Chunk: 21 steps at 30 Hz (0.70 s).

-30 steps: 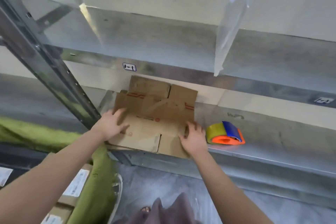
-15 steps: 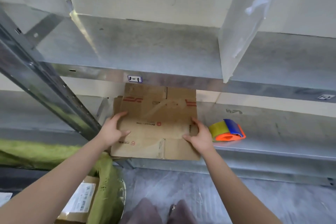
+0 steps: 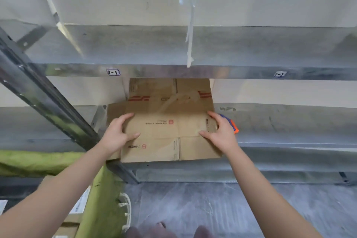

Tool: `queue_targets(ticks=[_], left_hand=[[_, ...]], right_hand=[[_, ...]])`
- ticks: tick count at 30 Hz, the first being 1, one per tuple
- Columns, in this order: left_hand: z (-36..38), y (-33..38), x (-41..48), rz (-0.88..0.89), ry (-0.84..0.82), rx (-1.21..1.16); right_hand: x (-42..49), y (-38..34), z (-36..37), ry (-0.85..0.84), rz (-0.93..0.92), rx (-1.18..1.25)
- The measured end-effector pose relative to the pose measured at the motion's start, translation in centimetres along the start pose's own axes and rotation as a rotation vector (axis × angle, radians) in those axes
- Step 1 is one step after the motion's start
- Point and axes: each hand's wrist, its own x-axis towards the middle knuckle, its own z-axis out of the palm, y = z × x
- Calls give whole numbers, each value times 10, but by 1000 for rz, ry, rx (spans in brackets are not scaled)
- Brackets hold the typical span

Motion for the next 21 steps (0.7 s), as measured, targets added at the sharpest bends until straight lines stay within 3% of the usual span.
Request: queue_targets(ticks=[13, 21], left_hand=[[232, 143, -82, 57, 12, -81], [338, 225, -61, 85, -71, -71]], right_hand=[[-66, 158, -213, 4, 57, -61], [-59, 245, -314, 77, 147, -77]])
